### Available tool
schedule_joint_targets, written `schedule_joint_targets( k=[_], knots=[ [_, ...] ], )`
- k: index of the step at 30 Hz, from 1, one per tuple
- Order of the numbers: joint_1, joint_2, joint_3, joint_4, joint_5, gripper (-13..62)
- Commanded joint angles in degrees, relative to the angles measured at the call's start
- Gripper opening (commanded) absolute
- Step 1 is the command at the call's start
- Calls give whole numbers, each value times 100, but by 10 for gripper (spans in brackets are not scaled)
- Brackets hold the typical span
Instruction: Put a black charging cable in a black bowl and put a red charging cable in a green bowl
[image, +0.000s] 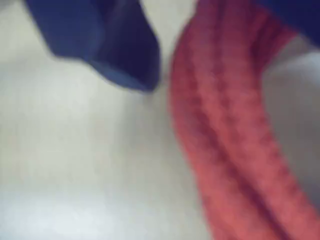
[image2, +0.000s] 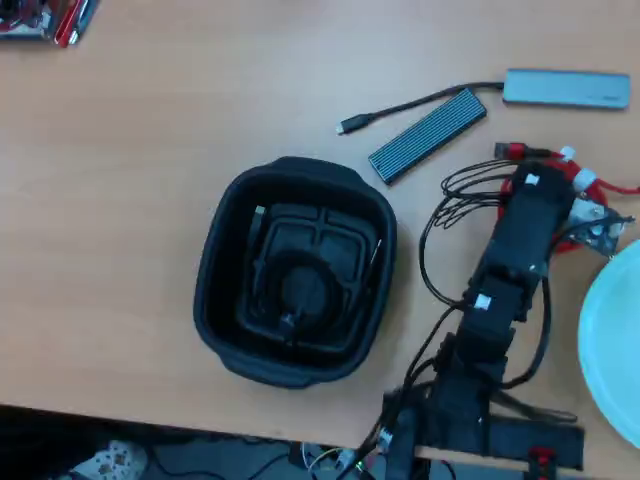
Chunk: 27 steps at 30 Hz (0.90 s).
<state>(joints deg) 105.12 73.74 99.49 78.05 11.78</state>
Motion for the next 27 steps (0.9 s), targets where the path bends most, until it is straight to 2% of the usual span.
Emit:
schedule_joint_targets(
  k=[1,5,8,13,17,18,20,27],
  knots=[
    [18,-176,-299,158,369,526],
    [35,-272,-404,185,431,523],
    [44,-272,-369,176,483,461],
    [26,-237,-325,149,466,205],
    [18,-229,-343,141,501,-75],
    [18,-220,-352,149,589,-98],
    [18,-211,-360,167,835,-54],
    [9,308,-308,193,1230,-66]
  ],
)
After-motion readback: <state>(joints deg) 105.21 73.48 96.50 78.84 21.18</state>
